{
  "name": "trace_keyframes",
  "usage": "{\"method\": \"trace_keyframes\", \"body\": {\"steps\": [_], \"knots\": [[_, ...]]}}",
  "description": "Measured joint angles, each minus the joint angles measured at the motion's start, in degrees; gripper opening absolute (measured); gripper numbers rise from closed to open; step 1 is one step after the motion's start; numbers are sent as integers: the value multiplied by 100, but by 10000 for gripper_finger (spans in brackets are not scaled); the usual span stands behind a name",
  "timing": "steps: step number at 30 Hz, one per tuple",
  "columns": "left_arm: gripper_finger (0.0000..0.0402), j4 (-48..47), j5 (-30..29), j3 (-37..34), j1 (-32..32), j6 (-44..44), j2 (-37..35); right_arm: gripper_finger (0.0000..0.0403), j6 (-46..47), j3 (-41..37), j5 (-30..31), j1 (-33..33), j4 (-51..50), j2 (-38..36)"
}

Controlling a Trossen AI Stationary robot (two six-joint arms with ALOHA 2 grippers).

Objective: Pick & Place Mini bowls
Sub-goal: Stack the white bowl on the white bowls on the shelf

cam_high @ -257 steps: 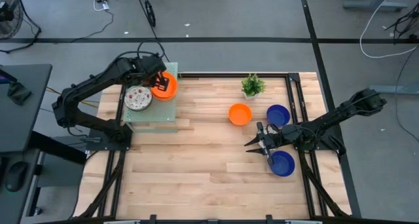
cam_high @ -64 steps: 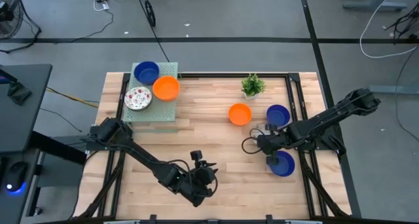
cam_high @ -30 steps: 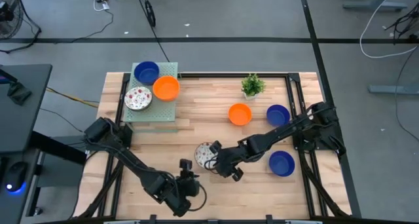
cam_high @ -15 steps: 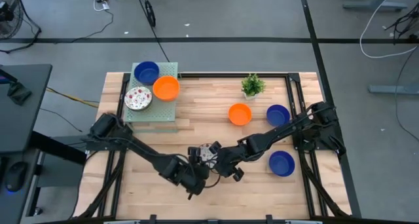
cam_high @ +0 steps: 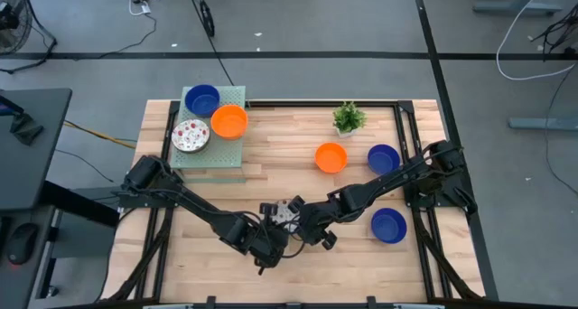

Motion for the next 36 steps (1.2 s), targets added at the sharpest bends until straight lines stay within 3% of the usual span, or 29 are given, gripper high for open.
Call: {"method": "trace_keyframes", "body": {"steps": [4, 9, 13, 16, 21, 26, 32, 36], "knots": [[12, 110, 280, 9, -7, 109, 0, 41, 20, 0, 21, 2, 127, 0], [10, 226, 453, -4, -5, -46, 4, 119, 41, 0, 247, 40, 267, -20], [10, 264, 477, -4, -44, -124, 4, 177, 66, 0, 952, 173, 71, -143], [10, 265, 470, -4, -93, -206, 4, 198, 251, 0, 1529, 295, -306, -350], [10, 234, 433, -4, -204, -352, 4, 196, 1020, -274, 1914, 422, -1098, -810], [10, -433, 343, 398, -249, -595, 7, 179, 1901, -1242, 1910, 497, -1015, -1366], [10, -2018, -287, 1656, -203, -644, -14, 157, 2833, -2663, 1908, 679, 470, -1860], [10, -3767, -816, 2882, -70, -1106, -34, 149, 2849, -3412, 1908, 776, 1919, -1893]]}}
